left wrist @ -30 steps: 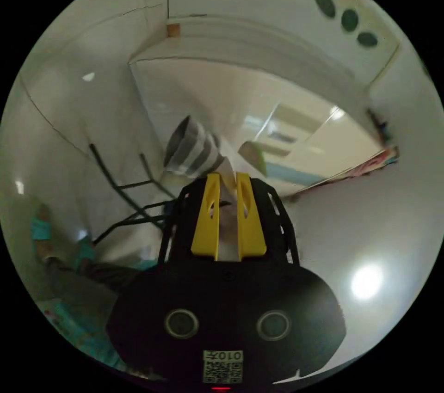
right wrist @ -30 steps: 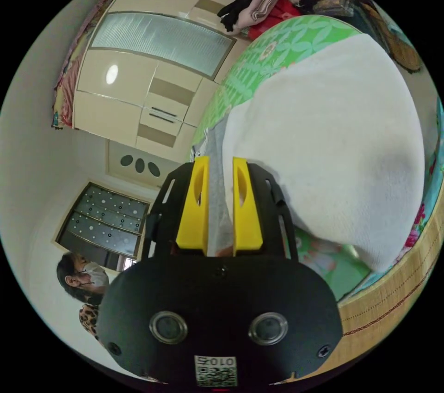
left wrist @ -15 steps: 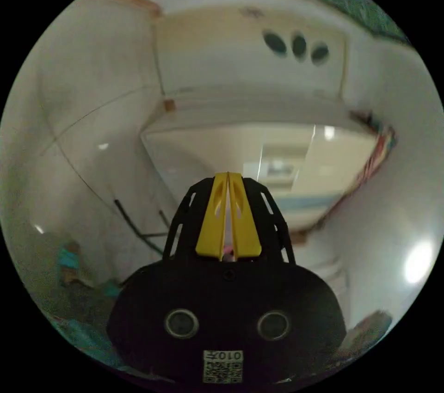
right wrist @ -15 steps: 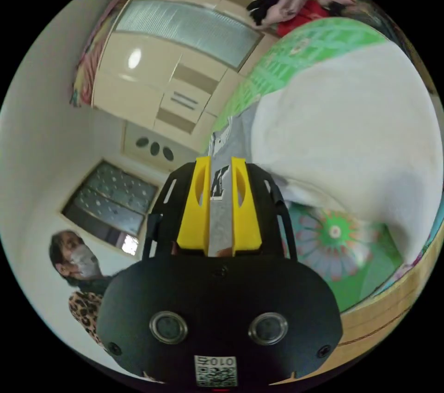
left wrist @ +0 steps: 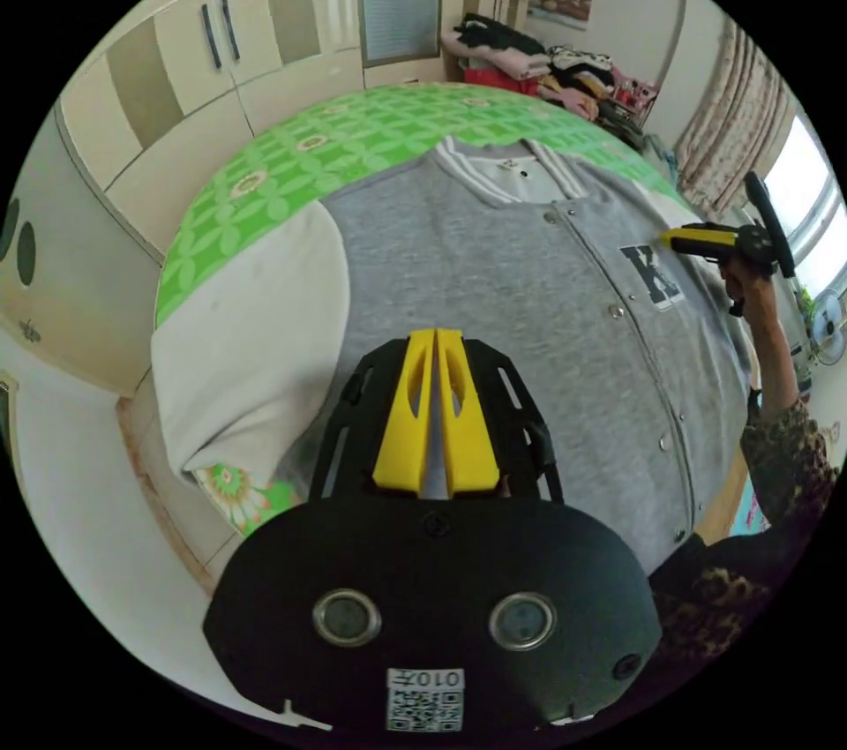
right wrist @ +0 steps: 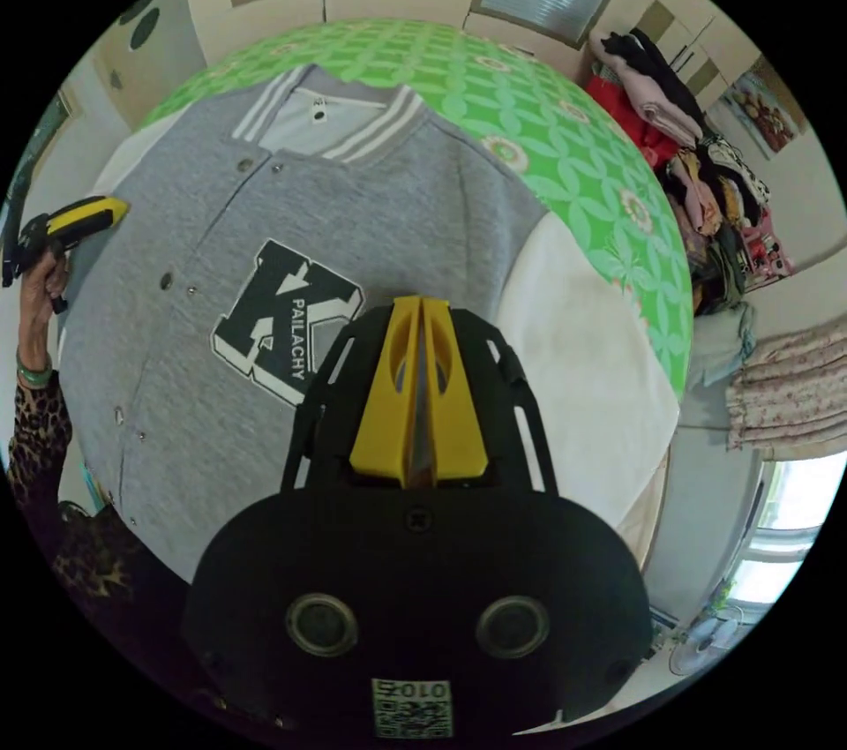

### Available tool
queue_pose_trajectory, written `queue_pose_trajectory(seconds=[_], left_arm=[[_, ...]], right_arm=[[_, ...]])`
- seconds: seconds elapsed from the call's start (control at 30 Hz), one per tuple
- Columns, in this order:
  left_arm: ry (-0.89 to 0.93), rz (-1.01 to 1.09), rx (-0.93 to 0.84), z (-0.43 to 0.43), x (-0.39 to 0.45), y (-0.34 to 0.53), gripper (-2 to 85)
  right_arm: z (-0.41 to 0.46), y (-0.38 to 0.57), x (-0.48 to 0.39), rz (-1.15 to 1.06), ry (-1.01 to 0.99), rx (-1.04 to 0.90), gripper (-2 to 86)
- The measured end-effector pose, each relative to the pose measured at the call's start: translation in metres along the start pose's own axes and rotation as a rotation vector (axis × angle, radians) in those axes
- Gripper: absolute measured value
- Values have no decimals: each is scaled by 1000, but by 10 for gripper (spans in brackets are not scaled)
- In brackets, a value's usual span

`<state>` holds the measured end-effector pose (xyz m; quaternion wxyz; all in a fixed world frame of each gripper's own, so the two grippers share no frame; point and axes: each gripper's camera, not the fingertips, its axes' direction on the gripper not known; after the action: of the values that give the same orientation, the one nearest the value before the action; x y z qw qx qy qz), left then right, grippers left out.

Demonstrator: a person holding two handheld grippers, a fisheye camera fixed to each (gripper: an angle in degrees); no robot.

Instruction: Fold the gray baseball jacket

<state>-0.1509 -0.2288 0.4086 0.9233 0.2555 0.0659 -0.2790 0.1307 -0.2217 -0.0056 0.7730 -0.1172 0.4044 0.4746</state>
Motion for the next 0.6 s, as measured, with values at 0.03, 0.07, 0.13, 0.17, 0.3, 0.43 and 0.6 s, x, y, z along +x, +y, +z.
queue_pose_trajectory(seconds=[0.03,0.07,0.13,0.17,0.3,0.43,0.6], left_arm=[[-7,-3,22,3,6,-2,-3],[-22,-6,18,12,16,-10,-3],[-45,-1,19,26,30,-23,-4],[-58,3,25,36,38,-32,-4],[-76,-19,53,71,50,-70,-4],[-48,-46,47,100,44,-109,-4],[16,-102,41,143,18,-173,-4]], right_arm=[[2,-4,1,0,-39,-4,22],[4,-9,2,-6,-68,-12,21],[8,-17,4,3,-96,-2,21],[11,-23,4,6,-108,12,21],[22,-48,9,33,-119,33,19],[36,-87,17,54,-132,29,18],[49,-131,24,58,-90,-10,18]])
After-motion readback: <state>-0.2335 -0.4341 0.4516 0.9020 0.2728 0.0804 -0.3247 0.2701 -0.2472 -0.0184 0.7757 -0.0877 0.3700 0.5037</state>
